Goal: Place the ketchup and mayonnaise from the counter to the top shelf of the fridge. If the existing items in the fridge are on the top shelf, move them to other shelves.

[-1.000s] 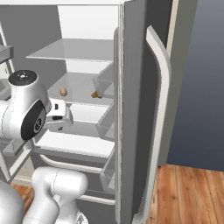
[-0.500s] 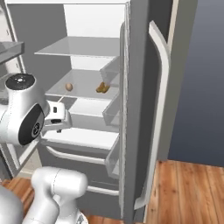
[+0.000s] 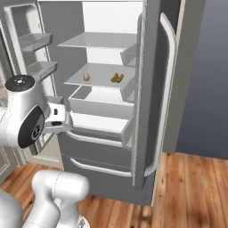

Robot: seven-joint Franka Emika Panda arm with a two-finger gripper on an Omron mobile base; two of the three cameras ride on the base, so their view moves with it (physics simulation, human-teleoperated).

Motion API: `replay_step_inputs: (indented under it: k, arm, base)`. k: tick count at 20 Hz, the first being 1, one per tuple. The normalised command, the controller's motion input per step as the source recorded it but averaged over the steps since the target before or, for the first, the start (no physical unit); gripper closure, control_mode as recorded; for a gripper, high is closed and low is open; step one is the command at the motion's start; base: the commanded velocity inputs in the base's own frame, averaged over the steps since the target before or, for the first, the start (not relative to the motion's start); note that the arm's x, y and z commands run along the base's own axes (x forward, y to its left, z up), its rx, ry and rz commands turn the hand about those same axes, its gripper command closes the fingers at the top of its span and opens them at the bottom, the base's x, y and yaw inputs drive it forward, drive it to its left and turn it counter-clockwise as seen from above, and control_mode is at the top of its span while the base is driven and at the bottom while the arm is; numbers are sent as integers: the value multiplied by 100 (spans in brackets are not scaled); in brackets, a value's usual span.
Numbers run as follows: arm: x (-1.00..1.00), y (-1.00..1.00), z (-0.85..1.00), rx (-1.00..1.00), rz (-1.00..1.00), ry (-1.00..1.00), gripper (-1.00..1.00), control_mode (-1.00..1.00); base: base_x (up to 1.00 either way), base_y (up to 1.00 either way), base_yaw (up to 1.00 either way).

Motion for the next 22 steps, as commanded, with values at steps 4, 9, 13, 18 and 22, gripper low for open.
replay_step_inputs:
  k: [4,9,13,18,22]
  arm:
    - [0,0,0,0,0,0,-100,100]
    - [0,0,0,0,0,0,-100,100]
    - [0,0,0,0,0,0,-100,100]
    - [0,0,0,0,0,0,-100,100]
    - [0,0,0,0,0,0,-100,100]
  base:
    - [-61,0,19]
    - [-49,17,20]
    - [-16,84,5]
    - [-1,100,0]
    - [0,100,0]
